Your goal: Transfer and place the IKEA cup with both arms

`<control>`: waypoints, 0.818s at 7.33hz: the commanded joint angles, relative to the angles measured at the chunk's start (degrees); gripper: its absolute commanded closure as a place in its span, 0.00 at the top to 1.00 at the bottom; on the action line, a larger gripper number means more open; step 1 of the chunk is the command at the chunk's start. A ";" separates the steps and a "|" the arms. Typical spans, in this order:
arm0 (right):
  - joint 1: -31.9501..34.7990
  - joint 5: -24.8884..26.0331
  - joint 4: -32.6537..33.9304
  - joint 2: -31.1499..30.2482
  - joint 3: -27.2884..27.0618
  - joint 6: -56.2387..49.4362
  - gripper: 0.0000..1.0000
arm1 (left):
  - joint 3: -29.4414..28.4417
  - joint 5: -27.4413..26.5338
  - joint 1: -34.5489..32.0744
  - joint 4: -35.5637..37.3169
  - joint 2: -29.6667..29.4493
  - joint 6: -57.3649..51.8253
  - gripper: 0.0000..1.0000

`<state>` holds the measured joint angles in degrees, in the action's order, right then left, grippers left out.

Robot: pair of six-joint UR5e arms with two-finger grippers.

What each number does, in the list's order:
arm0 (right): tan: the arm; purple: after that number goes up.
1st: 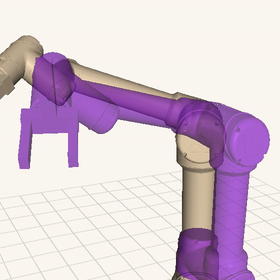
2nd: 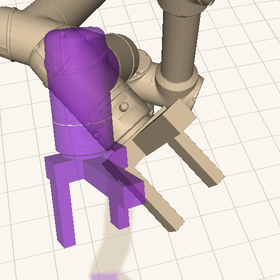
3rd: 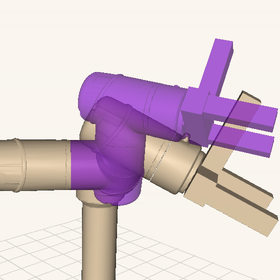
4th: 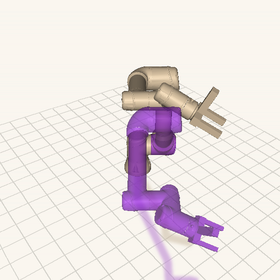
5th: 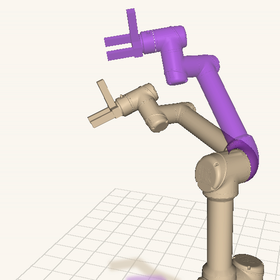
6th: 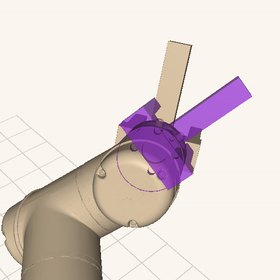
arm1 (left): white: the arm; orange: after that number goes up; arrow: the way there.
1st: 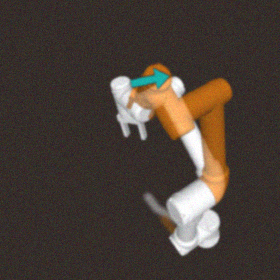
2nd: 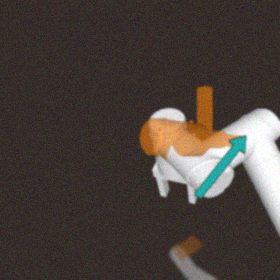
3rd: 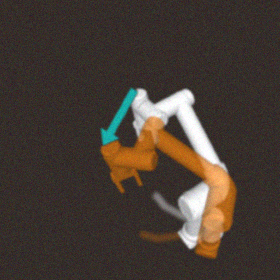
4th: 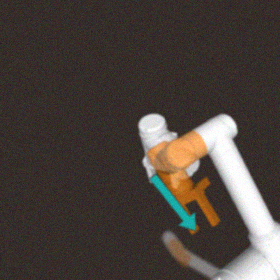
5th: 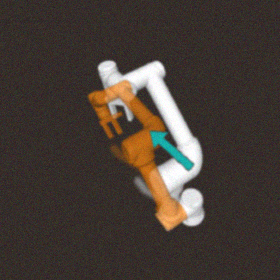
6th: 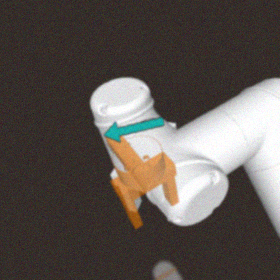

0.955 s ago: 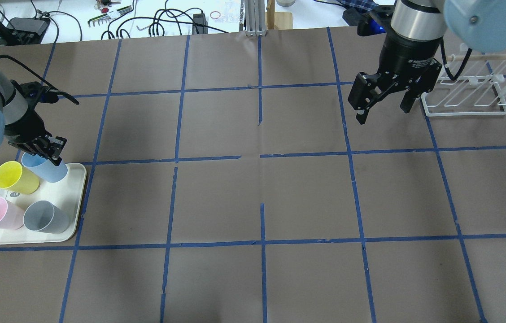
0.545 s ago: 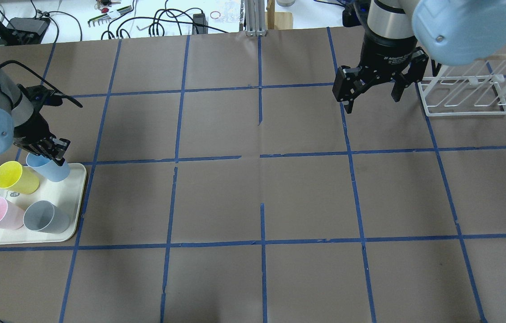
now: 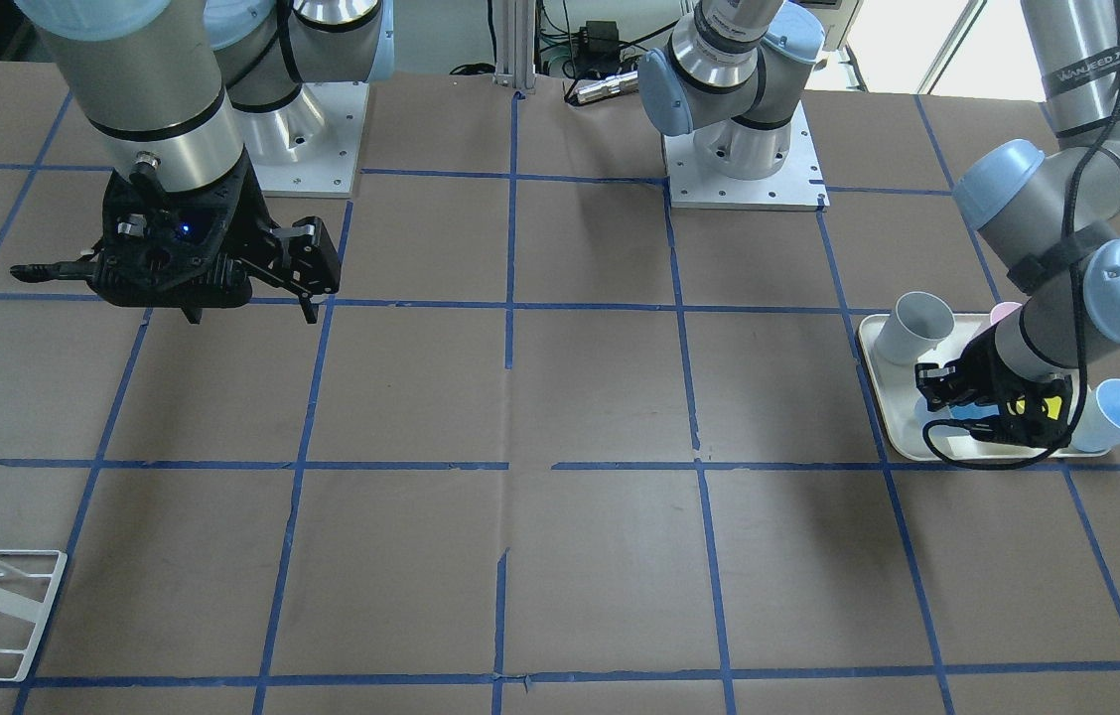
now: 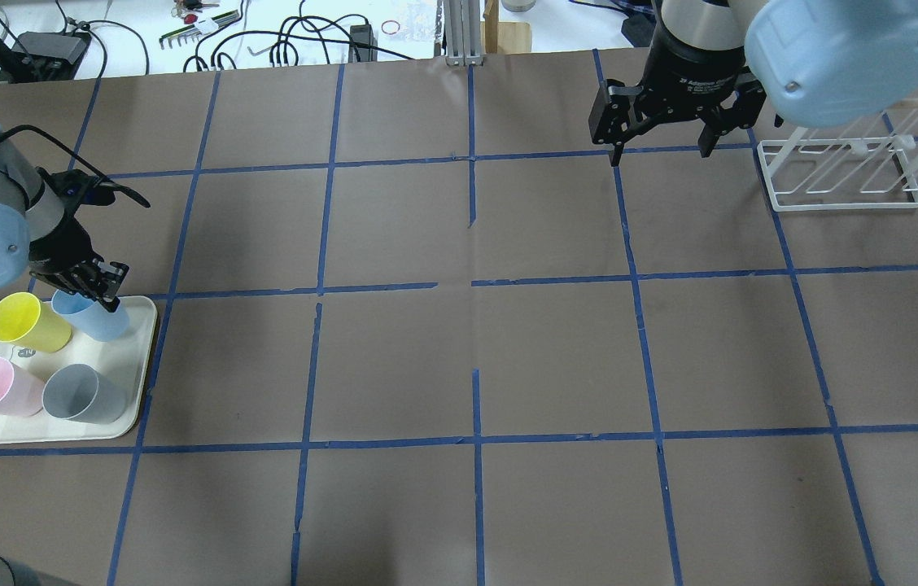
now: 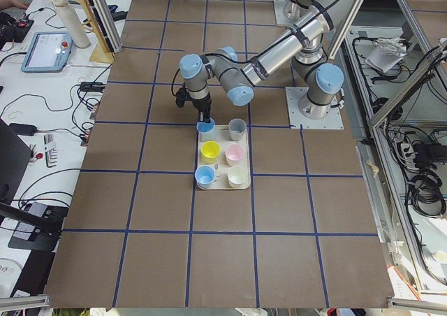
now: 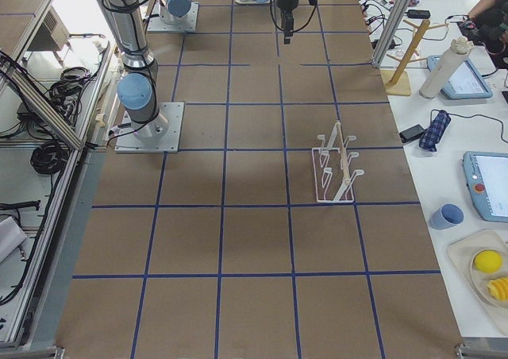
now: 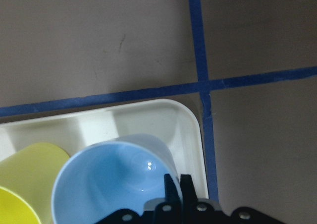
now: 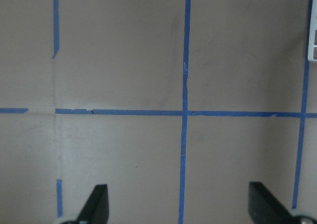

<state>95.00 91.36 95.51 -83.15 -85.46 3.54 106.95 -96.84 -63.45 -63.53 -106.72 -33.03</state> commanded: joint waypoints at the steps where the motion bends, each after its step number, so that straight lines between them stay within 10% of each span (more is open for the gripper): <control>1: 0.01 -1.01 1.26 -0.34 -1.45 0.85 1.00 | 0.28 0.08 0.08 -0.01 -0.16 0.16 0.22; 2: 0.01 -1.10 1.44 -1.83 -2.77 0.85 1.00 | 0.37 0.25 0.08 -0.36 -0.16 0.16 0.70; 3: 0.01 -1.10 2.39 -2.54 -3.65 0.77 1.00 | 0.37 0.60 -0.01 -0.71 0.19 0.16 0.88; 6: 0.10 -1.01 2.58 -2.72 -3.40 0.76 1.00 | -1.56 0.95 -0.36 -7.90 6.06 0.77 1.00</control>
<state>95.08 90.34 97.94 -85.78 -88.95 4.29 106.16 -96.03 -63.65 -68.56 -103.42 -32.49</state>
